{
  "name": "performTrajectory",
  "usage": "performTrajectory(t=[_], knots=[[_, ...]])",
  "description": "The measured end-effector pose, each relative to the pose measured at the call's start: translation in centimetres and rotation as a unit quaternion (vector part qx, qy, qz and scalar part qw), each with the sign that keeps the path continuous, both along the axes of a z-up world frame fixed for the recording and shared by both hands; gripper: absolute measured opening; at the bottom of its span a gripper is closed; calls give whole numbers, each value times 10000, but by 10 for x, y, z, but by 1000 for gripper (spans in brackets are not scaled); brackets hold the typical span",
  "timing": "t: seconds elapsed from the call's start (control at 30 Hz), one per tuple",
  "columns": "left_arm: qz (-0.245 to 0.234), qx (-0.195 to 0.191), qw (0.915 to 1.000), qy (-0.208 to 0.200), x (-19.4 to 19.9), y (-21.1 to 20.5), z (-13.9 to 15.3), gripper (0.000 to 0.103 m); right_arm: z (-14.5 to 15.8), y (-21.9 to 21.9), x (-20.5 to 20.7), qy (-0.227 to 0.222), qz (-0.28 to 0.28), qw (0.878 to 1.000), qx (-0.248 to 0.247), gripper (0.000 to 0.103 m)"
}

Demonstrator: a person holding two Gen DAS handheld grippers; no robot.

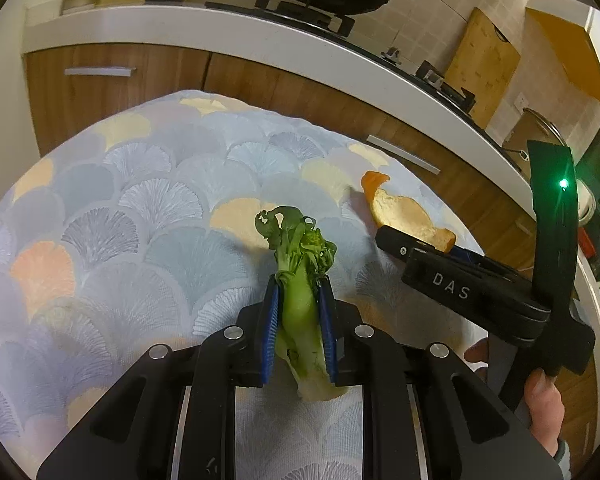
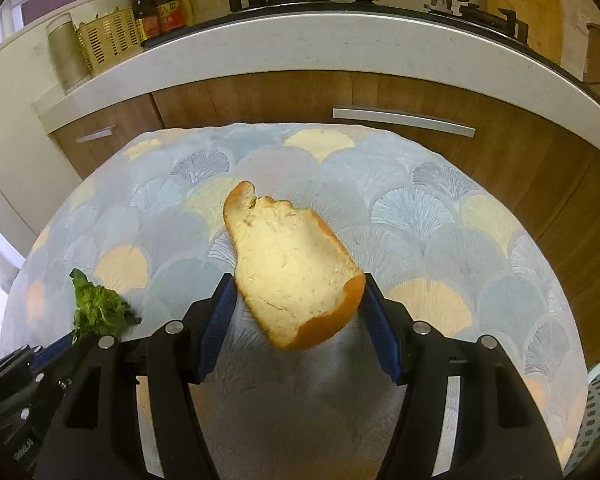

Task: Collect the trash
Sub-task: 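Grasp the broccoli stalk with the left tool while the right tool grasps the orange peel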

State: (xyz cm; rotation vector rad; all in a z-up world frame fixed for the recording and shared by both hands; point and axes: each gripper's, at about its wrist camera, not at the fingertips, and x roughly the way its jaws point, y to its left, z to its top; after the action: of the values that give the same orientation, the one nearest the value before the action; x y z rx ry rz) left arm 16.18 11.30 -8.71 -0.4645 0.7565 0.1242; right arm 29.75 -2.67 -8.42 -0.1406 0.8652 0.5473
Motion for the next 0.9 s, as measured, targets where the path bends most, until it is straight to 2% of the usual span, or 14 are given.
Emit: performTrajectory(t=[0.1, 0.23, 0.47, 0.73, 0.9], knots=[[15, -10, 10000, -17, -1, 1, 0, 18, 1, 2, -5, -74, 78, 9999, 25, 32], [29, 13, 10000, -65, -4, 2, 1, 18, 4, 2, -13, -253, 83, 9996, 66, 17], [-59, 60, 9983, -580, -16, -5, 21, 17, 13, -21, -37, -450, -62, 9989, 124, 14], [-820, -399, 9919, -885, -25, -41, 47, 17, 48, -79, -75, -777, -350, 9960, 270, 14], [-1271, -404, 9858, -1016, -29, -81, 63, 17, 62, -128, -97, -772, -757, 9940, 140, 14]])
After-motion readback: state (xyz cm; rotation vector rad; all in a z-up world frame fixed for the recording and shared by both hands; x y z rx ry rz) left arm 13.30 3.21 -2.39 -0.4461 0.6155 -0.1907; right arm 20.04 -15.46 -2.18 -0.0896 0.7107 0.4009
